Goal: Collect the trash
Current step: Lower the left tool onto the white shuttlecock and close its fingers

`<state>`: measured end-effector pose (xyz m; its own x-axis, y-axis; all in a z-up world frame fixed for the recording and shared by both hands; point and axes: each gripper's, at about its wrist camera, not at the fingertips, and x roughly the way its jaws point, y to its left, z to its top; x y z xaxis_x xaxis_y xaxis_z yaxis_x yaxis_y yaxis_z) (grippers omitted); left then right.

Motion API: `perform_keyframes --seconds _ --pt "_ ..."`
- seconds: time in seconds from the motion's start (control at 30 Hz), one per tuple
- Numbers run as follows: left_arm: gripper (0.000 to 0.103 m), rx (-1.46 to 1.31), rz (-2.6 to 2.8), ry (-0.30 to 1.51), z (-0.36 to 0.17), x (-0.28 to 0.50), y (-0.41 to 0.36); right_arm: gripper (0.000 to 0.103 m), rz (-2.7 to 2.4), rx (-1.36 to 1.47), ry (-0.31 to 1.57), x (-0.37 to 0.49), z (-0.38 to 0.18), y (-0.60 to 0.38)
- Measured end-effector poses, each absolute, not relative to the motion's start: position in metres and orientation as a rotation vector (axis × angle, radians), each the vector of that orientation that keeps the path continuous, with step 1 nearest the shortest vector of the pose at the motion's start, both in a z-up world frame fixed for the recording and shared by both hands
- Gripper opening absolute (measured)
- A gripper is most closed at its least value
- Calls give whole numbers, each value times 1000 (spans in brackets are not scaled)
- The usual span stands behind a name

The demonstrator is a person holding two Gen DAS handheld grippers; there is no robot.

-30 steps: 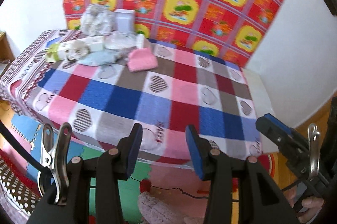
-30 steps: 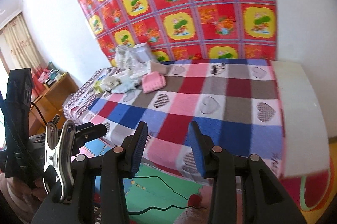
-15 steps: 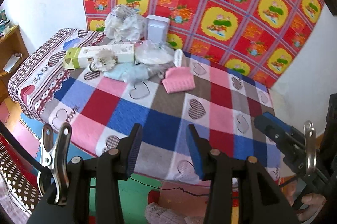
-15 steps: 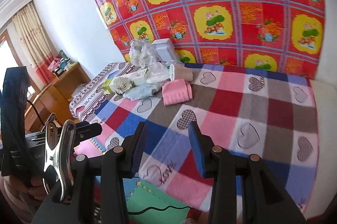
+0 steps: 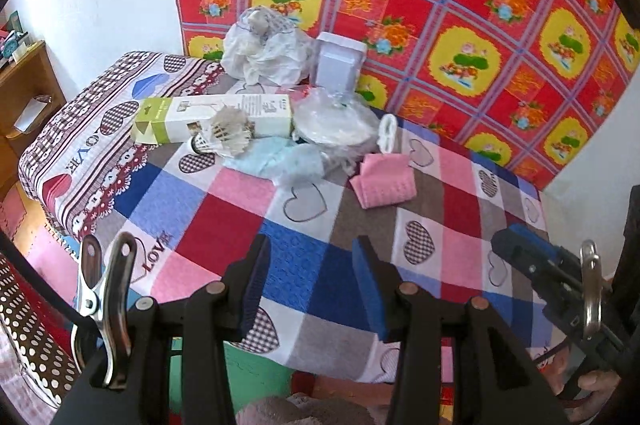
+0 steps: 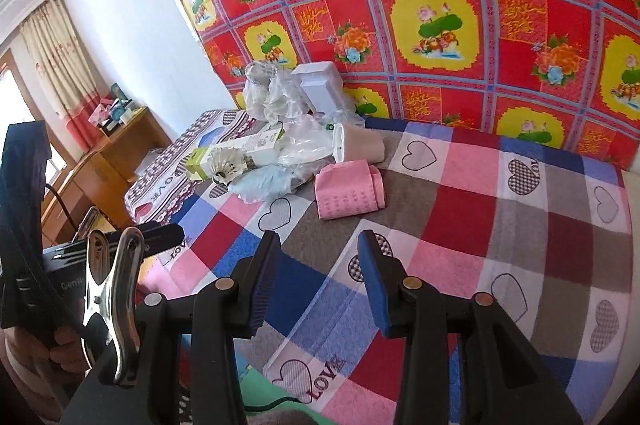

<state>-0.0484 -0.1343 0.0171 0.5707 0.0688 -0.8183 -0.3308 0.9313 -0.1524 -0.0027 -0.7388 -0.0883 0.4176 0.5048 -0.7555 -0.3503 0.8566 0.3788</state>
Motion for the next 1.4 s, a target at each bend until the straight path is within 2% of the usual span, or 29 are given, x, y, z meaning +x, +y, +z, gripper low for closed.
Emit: perform_keyframes --seconds 0.53,0.9,1.4 --pt "45 -238 177 1015 -9 -11 -58 42 403 198 1065 27 -108 -701" --pt "45 -145 117 1082 -44 17 -8 42 311 243 1082 36 -119 -667" --pt "45 21 30 1130 -84 57 18 42 234 265 1109 39 -131 -638"
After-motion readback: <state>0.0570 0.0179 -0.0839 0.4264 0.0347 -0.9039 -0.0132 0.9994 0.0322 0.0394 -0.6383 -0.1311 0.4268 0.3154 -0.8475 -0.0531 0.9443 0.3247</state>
